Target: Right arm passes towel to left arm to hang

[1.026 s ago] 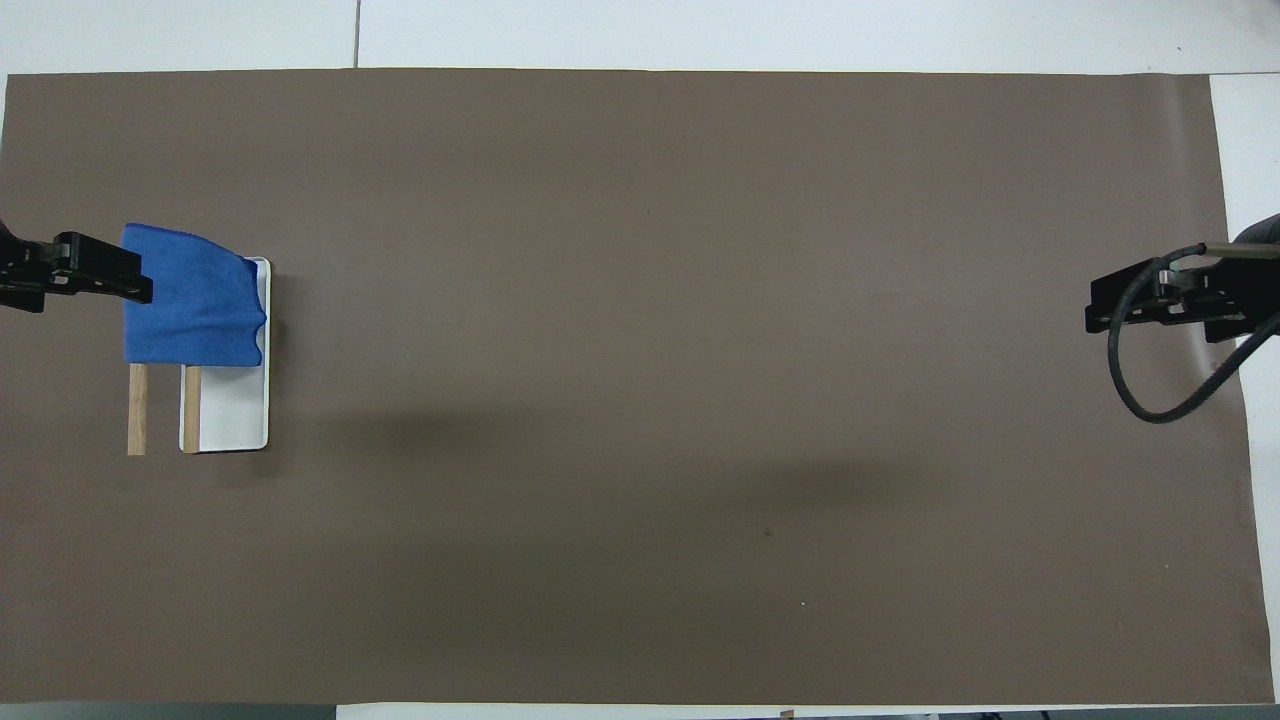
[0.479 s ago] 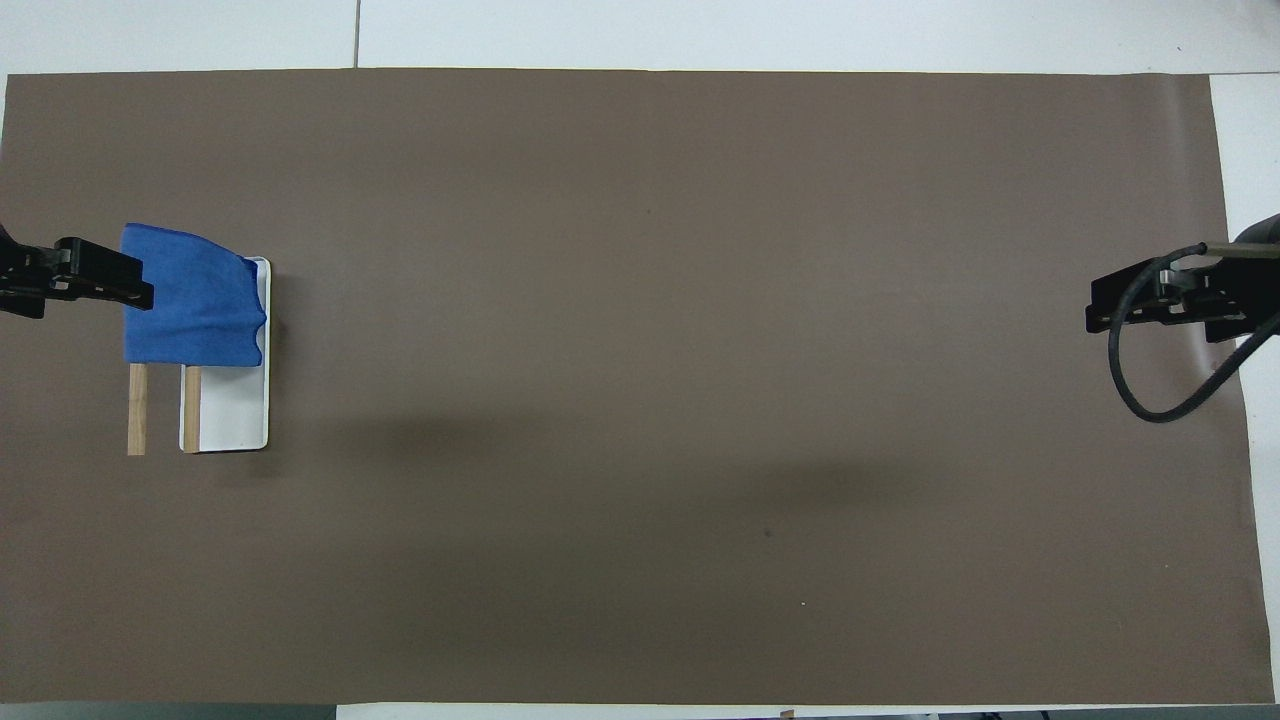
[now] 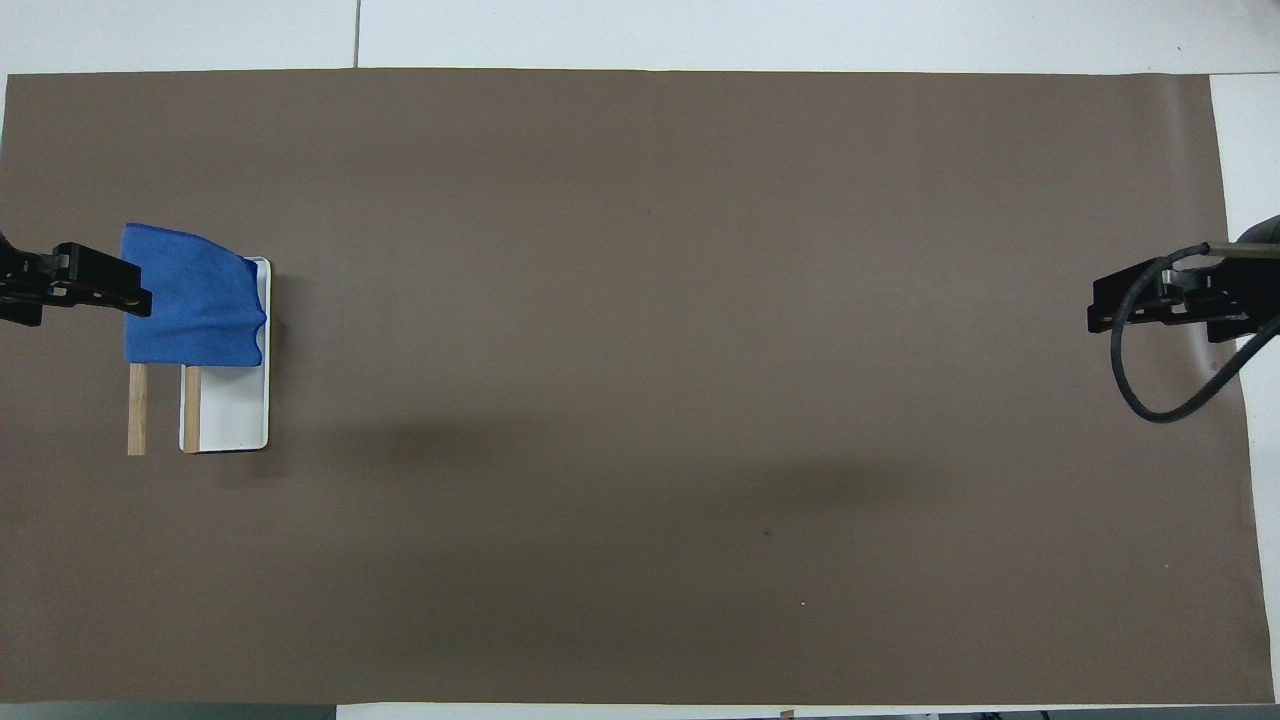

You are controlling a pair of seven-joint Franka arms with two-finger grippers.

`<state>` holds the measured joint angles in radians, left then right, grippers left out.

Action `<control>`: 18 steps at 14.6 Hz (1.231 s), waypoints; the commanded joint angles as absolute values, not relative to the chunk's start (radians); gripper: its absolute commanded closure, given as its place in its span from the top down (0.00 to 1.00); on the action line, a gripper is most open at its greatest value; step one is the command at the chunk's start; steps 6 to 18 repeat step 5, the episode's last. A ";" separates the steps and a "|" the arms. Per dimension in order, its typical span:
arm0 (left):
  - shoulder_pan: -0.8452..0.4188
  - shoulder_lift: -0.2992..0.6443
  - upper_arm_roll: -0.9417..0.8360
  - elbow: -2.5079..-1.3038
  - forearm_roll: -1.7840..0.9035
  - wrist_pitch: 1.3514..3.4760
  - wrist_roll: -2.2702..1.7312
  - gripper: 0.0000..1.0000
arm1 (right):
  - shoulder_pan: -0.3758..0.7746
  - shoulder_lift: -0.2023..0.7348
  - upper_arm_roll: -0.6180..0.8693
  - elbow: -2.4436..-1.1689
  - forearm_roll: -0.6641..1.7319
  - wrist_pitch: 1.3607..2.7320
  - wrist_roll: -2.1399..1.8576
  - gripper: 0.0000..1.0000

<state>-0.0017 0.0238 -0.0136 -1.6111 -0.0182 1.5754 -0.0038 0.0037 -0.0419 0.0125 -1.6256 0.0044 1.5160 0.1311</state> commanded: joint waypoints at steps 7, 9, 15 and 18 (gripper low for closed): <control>-0.009 0.003 -0.011 -1.626 0.006 1.571 -0.018 1.00 | -0.009 -0.058 0.017 -1.641 -0.011 1.514 0.098 1.00; -0.009 0.003 -0.011 -1.626 0.006 1.571 -0.018 1.00 | -0.009 -0.058 0.017 -1.641 -0.011 1.514 0.098 1.00; -0.009 0.003 -0.011 -1.626 0.006 1.571 -0.018 1.00 | -0.009 -0.058 0.017 -1.641 -0.011 1.514 0.098 1.00; -0.009 0.003 -0.011 -1.626 0.006 1.571 -0.018 1.00 | -0.009 -0.058 0.017 -1.641 -0.011 1.514 0.098 1.00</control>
